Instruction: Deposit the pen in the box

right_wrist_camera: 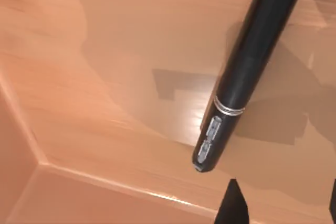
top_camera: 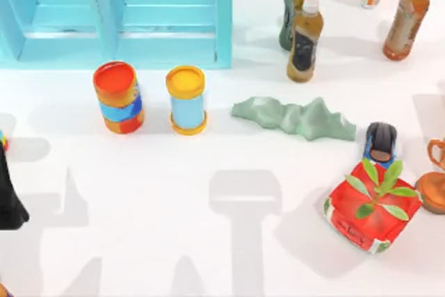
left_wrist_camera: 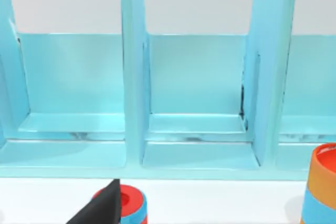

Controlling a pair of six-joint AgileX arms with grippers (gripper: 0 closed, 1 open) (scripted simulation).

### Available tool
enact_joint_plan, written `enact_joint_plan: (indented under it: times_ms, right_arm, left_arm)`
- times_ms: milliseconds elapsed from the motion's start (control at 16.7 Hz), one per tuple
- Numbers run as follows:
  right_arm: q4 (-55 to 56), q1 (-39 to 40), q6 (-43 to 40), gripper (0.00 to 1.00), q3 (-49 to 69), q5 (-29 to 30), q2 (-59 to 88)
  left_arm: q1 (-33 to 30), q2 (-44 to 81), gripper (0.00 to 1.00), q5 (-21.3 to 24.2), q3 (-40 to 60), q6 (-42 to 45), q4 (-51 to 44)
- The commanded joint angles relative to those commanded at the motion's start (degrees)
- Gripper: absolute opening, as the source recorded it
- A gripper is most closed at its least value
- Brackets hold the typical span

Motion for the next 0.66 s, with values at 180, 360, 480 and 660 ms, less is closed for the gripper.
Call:
enact_joint_plan:
  times_ms: [180, 360, 480, 660]
  right_arm:
    - [0.0, 0.0, 0.0, 0.83, 0.0, 0.0, 0.0]
    - [0.0, 0.0, 0.0, 1.0, 0.0, 0.0, 0.0]
    - [0.0, 0.0, 0.0, 1.0, 0.0, 0.0, 0.0]
    - [0.0, 0.0, 0.0, 1.0, 0.0, 0.0, 0.0]
  left_arm:
    - [0.0, 0.0, 1.0, 0.0, 0.0, 0.0, 0.0]
    - [0.0, 0.0, 1.0, 0.0, 0.0, 0.0, 0.0]
    - [0.0, 0.0, 1.0, 0.0, 0.0, 0.0, 0.0]
    - [0.0, 0.0, 1.0, 0.0, 0.0, 0.0, 0.0]
